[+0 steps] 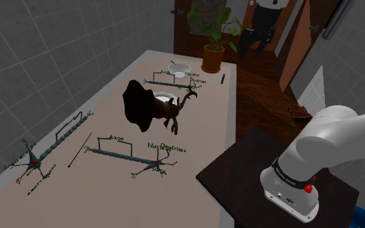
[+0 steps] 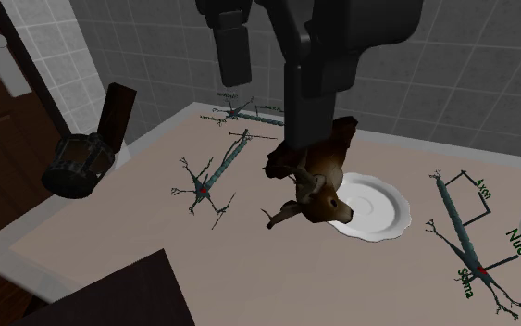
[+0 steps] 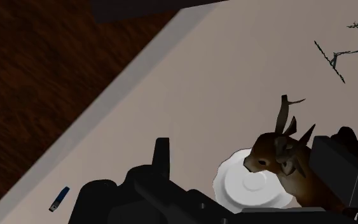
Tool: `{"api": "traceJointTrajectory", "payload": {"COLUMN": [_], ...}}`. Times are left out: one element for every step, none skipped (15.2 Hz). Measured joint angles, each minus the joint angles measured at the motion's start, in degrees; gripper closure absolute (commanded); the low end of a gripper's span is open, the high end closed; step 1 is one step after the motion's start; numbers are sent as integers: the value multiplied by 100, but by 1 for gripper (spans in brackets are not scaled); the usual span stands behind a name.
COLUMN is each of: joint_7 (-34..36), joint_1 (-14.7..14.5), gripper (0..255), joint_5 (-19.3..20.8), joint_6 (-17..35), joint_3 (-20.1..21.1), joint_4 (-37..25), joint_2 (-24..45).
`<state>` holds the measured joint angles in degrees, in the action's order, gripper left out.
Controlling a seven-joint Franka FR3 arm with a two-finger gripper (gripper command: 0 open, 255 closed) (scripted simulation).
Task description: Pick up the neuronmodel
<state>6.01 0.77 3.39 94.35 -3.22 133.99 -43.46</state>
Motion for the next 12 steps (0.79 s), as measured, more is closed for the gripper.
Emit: {"api": "traceJointTrajectory", "payload": {"joint_7": [0, -3, 20, 16, 32, 59, 41, 23, 32, 55, 75, 82], "joint_1": [0, -24, -75, -123, -181, -245, -293, -341, -398, -462, -523, -577], "gripper": [0, 0, 0, 0, 0, 0, 0, 0, 0, 0, 0, 0], "joint_5": [0, -11, -44, -67, -102, -140, -156, -172, -198, -230, -258, -279], "joint_6": [0, 84, 195, 331, 468, 645, 815, 962, 1099, 1268, 1408, 1560], "joint_3": [0, 20, 77, 119, 180, 254, 290, 327, 387, 461, 532, 592], "joint_4": [0, 74, 97, 142, 199, 262, 339, 393, 425, 454, 502, 508], "joint_2": [0, 10, 95, 182, 258, 372, 458, 543, 638, 775, 859, 1000]}}
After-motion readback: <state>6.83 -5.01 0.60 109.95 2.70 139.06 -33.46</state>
